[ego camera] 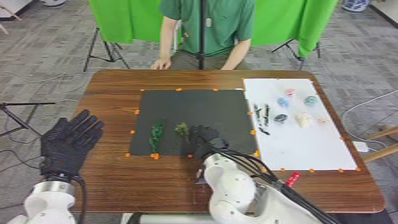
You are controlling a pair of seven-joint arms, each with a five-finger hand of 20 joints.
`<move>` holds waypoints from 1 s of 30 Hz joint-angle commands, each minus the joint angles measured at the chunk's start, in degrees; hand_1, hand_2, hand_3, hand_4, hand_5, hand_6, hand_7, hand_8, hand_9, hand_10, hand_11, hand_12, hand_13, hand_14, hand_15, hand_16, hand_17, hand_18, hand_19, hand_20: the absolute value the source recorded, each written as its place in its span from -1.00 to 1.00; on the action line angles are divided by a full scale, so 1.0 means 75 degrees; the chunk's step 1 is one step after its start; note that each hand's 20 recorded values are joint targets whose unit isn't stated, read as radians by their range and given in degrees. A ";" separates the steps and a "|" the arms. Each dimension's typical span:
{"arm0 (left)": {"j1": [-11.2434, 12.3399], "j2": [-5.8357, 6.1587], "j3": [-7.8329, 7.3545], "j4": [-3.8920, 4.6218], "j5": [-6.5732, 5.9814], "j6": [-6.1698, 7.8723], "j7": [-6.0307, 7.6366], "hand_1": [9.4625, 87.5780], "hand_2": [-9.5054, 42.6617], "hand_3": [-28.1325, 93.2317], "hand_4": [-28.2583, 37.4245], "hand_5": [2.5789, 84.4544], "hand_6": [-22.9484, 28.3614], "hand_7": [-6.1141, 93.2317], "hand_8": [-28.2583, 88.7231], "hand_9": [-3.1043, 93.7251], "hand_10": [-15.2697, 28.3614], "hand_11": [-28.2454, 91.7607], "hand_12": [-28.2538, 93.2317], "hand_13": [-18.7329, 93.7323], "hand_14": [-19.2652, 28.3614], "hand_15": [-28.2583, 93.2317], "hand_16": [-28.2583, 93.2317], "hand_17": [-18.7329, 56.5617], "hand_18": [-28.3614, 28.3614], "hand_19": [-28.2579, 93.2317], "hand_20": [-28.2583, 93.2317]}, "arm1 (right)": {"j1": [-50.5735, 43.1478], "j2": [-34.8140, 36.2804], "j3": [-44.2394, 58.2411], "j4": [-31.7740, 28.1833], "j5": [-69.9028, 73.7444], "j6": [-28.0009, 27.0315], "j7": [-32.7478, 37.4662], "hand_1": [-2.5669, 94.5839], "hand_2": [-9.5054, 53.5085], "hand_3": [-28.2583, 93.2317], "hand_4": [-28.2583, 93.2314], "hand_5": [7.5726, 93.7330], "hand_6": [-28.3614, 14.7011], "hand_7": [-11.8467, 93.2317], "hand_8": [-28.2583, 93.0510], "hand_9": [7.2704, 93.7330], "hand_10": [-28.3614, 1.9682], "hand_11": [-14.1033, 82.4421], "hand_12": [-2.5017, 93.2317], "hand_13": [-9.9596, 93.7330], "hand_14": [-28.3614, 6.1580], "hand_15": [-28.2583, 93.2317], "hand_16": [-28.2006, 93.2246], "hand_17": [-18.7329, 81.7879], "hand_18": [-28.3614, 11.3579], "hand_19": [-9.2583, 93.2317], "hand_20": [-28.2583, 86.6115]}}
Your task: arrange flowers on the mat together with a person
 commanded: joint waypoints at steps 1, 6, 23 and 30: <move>0.0108 0.0010 0.0020 0.0047 -0.0046 0.0124 0.0002 -0.67 -0.13 0.79 -1.00 0.16 0.22 -0.50 -0.69 -0.02 0.41 -0.17 -0.35 -0.09 0.50 0.11 -0.64 -0.65 0.58 0.11 -0.27 | -0.0159 -0.0097 -0.0050 0.0019 0.0071 0.0031 0.0033 0.03 -1.00 0.51 -0.90 0.44 0.23 0.27 -0.20 0.56 -0.04 0.45 -0.11 0.42 -0.25 0.65 0.14 -0.04 -0.86 0.74 0.02; 0.0113 -0.0004 0.0053 0.0054 -0.0092 0.0235 0.0112 -0.67 -0.14 0.80 -1.00 0.17 0.22 -0.49 -0.70 -0.02 0.41 -0.17 -0.35 -0.09 0.49 0.11 -0.64 -0.64 0.58 0.10 -0.27 | -0.0211 -0.0130 0.0073 -0.0081 0.0391 -0.0290 0.0274 -0.13 -1.00 0.56 -0.88 0.44 0.19 0.17 -0.24 0.56 -0.12 0.36 -0.17 0.41 -0.27 0.60 0.09 -0.07 -0.89 0.73 -0.02; 0.0223 -0.0092 -0.0060 0.0015 -0.0201 0.0170 0.0298 -0.66 -0.23 0.81 -1.00 0.16 0.22 -0.48 -0.70 -0.02 0.41 -0.16 -0.35 -0.09 0.49 0.12 -0.65 -0.64 0.57 0.10 -0.27 | -0.0196 0.0176 0.0331 -0.0519 0.0499 -0.0241 0.0495 -0.32 -1.00 0.56 -0.83 0.44 0.12 0.24 -0.72 0.54 -0.20 0.34 -0.18 0.39 -0.34 0.61 0.06 -0.09 -0.96 0.76 -0.08; 0.0239 -0.0092 -0.0092 0.0027 -0.0237 0.0101 0.0278 -0.66 -0.22 0.81 -1.00 0.16 0.22 -0.49 -0.70 -0.02 0.40 -0.16 -0.35 -0.09 0.49 0.11 -0.65 -0.64 0.57 0.10 -0.27 | -0.0267 0.0358 0.0386 -0.0815 0.0451 -0.0027 0.0452 -0.31 -1.00 0.55 -0.83 0.44 0.11 0.23 -0.72 0.53 -0.22 0.33 -0.18 0.38 -0.35 0.61 0.06 -0.10 -0.97 0.76 -0.09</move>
